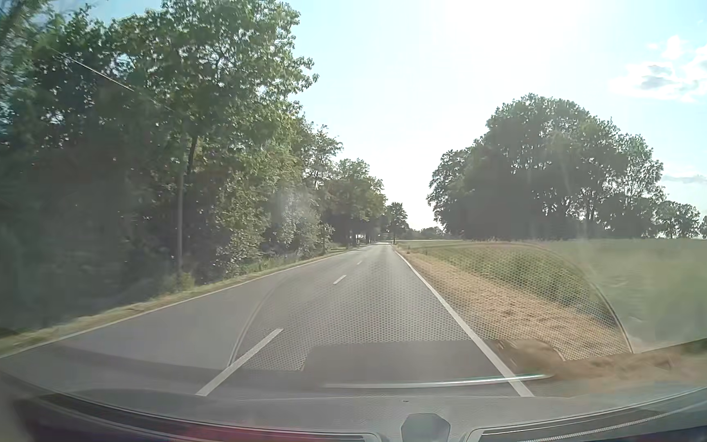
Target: Follow the waypoints while adhering to traffic rules and regulations
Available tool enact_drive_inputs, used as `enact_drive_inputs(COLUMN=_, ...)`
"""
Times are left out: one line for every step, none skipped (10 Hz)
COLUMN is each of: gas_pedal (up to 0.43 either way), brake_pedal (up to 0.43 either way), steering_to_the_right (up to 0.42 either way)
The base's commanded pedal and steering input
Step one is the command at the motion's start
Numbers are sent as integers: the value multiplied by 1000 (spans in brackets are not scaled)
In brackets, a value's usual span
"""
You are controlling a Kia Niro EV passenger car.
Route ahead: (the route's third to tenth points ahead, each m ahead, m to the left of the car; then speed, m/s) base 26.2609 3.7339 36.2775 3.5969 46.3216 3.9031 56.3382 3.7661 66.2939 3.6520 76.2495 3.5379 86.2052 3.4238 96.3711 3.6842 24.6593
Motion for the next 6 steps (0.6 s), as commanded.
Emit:
enact_drive_inputs(gas_pedal=339, brake_pedal=6, steering_to_the_right=4)
enact_drive_inputs(gas_pedal=339, brake_pedal=6, steering_to_the_right=4)
enact_drive_inputs(gas_pedal=339, brake_pedal=6, steering_to_the_right=4)
enact_drive_inputs(gas_pedal=339, brake_pedal=6, steering_to_the_right=4)
enact_drive_inputs(gas_pedal=339, brake_pedal=6, steering_to_the_right=4)
enact_drive_inputs(gas_pedal=331, brake_pedal=6, steering_to_the_right=3)
